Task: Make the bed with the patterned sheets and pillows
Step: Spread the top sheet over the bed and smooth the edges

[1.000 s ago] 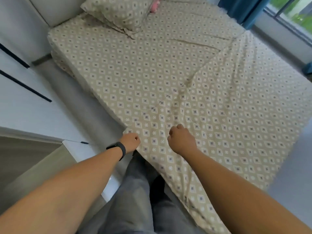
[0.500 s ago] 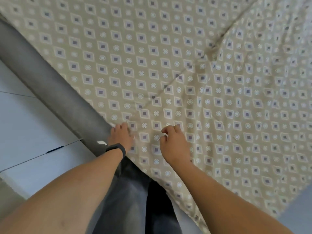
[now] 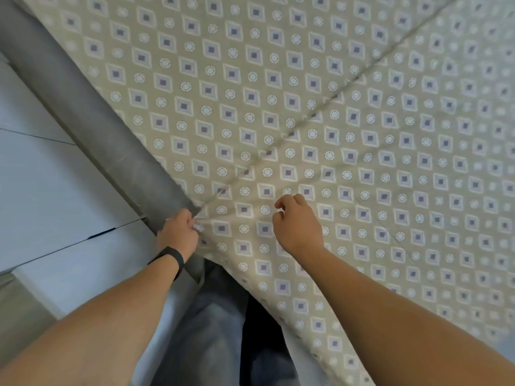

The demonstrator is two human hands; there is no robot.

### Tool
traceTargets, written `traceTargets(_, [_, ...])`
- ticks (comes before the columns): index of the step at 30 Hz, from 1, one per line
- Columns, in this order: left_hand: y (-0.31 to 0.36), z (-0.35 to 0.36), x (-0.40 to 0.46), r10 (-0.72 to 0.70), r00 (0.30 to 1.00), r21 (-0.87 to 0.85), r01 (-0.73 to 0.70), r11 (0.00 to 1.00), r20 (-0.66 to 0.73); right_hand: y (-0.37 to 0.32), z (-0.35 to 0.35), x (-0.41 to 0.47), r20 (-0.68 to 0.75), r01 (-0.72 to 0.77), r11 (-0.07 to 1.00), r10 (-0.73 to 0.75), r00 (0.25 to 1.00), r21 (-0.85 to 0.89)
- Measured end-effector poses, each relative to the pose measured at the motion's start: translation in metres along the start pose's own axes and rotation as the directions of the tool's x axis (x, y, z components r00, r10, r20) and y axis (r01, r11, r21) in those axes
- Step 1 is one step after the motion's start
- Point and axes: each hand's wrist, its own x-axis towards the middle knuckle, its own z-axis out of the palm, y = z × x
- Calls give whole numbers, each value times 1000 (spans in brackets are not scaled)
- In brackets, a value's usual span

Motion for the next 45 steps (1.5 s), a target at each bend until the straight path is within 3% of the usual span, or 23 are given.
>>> traceTargets(7, [13, 7, 14, 18, 999, -98, -15, 995, 30, 8, 5, 18, 67, -22, 1000, 23, 997, -22])
traceTargets(13, [39, -3, 20, 21, 985, -320, 36, 947, 174, -5, 17, 24, 150, -27, 998, 35, 988, -56])
traceTargets(17, [32, -19, 38, 148, 947, -284, -64, 957, 285, -21, 15, 33, 153, -26, 999, 33, 988, -47])
traceTargets(20, [10, -31, 50, 164, 955, -339, -74, 938, 246, -29, 8, 42, 126, -4, 998, 11, 992, -56])
traceTargets(24, [-6, -36, 64, 90, 963, -204, -38, 978, 255, -34, -4, 51, 112, 0, 998, 8, 994, -69])
traceTargets(29, [1, -45, 76, 49, 925, 50, -73, 996, 377, -29, -16, 48, 89, 7, 997, 1, 996, -83])
traceTargets(32, [23, -68, 76, 41, 952, 427, -174, 887, 303, -20, -36, 31, 64, -53, 997, 56, 996, -48])
traceTargets(34, [49, -85, 60, 77, 967, 575, -207, 792, 243, -16, -51, 11, 60, -88, 996, 89, 994, -17])
traceTargets(39, [159, -115, -38, 303, 889, 516, -448, 730, 343, 1, -111, -70, -43, -146, 976, 155, 987, 160])
traceTargets(45, [282, -116, -216, 541, 714, 324, -691, 646, 444, 62, -180, -212, -234, -167, 919, 262, 936, 357])
